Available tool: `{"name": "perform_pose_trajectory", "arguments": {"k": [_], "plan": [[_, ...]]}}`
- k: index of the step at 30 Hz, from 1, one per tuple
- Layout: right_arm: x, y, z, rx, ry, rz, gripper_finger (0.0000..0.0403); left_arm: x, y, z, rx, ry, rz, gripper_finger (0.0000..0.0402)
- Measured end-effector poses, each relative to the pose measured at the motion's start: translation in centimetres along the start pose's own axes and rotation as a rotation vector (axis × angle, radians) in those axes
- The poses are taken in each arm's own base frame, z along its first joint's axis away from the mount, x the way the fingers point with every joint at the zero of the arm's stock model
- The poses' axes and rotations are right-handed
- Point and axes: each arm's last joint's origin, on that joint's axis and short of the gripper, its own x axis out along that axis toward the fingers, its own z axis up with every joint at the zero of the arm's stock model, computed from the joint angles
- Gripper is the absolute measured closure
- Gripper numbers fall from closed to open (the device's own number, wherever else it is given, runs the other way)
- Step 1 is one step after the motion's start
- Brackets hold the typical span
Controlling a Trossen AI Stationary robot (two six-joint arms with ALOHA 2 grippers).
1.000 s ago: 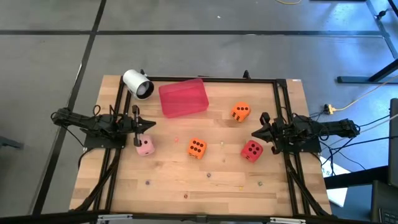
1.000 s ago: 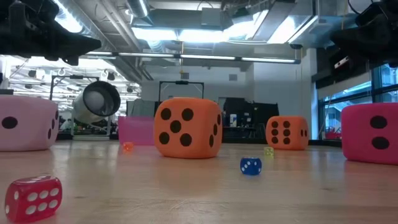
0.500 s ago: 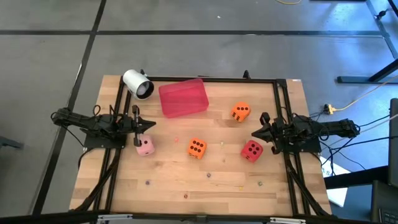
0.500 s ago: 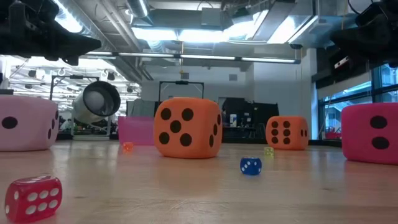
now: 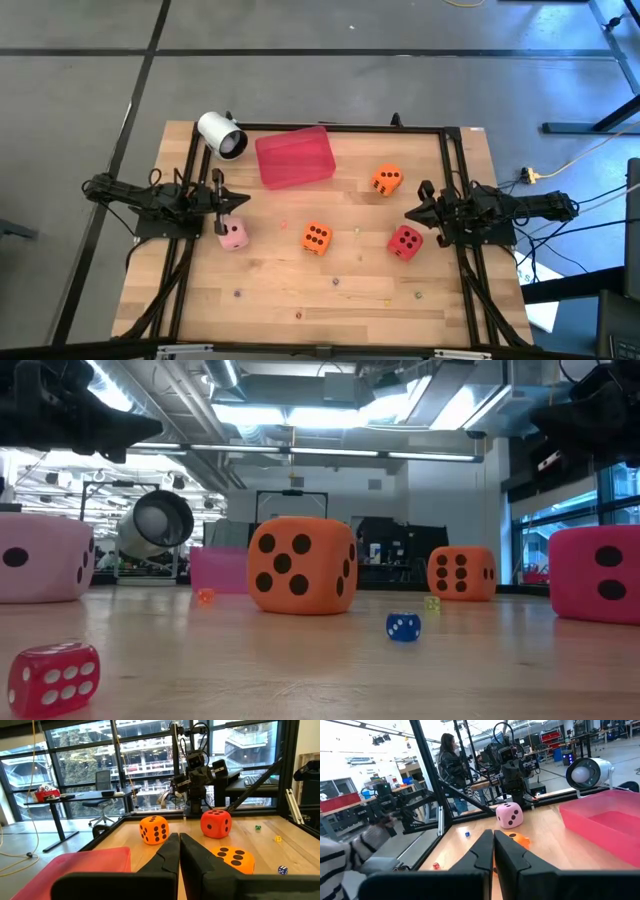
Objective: Pick & Place Dice
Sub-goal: Put the large pink die into the red bin
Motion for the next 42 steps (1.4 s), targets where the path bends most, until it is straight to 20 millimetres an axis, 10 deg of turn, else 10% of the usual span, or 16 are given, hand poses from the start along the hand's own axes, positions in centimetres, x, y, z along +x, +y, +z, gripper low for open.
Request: {"name": "perform_pose_trajectory", "arguments": {"k": [13, 25, 42], "plan": [[-0.2, -0.6, 1.3, -0.322, -0.152, -0.334, 0.0387, 0.0, 0.0, 0.5, 0.109, -0.049, -0.003, 0.0396], [-0.3, -1.1, 1.1, -0.213, -0.153, -0.466, 0.0373, -0.1, 0.3, 1.5, 0.143, -0.144, 0.037, 0.0386], [-1.1, -1.1, 3.3, -0.422, -0.324, -0.706, 0.0212, 1.8, 0.8, 8.7, 0.094, 0.107, 0.094, 0.0185]]}}
